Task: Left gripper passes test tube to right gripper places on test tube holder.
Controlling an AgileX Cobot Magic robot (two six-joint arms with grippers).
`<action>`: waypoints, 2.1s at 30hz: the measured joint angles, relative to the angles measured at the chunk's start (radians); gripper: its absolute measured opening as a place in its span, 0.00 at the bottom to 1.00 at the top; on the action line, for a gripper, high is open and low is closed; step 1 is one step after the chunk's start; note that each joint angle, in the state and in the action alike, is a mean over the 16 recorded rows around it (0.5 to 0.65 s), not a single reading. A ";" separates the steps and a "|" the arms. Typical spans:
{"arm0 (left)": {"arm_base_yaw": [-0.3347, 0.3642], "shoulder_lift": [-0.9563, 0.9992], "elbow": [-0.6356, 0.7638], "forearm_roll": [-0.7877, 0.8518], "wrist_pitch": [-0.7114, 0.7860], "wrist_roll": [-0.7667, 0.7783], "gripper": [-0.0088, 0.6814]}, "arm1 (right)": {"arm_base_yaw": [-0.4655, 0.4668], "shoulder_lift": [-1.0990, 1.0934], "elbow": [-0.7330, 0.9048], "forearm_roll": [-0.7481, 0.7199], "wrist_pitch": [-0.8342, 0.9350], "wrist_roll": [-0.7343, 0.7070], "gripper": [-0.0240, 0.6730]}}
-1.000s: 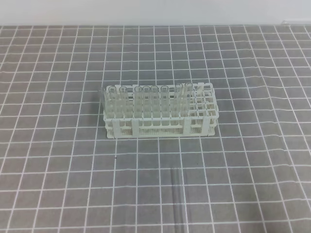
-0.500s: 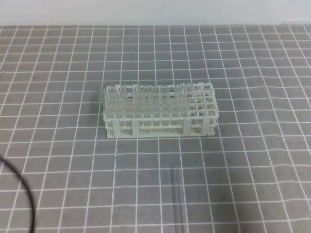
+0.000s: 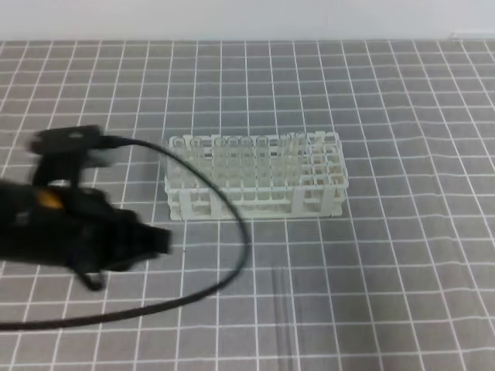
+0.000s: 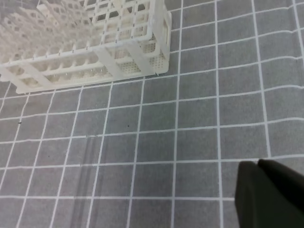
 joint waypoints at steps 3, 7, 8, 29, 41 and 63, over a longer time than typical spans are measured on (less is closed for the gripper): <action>-0.105 0.111 -0.067 -0.002 0.017 -0.037 0.01 | 0.000 0.007 0.000 -0.001 0.009 -0.001 0.02; -0.248 0.235 -0.158 0.020 0.057 -0.116 0.01 | 0.000 0.009 0.000 -0.002 0.021 -0.001 0.02; -0.283 0.261 -0.180 0.026 0.069 -0.138 0.01 | 0.000 0.009 0.000 -0.002 0.025 -0.002 0.02; -0.563 0.458 -0.320 0.041 0.152 -0.289 0.01 | 0.000 0.009 0.000 -0.002 0.128 -0.003 0.02; -0.572 0.507 -0.326 0.084 0.094 -0.242 0.26 | 0.000 0.009 0.000 0.001 0.119 -0.003 0.02; -0.567 0.628 -0.332 0.193 0.104 -0.462 0.57 | 0.000 0.009 0.000 0.019 0.079 -0.011 0.02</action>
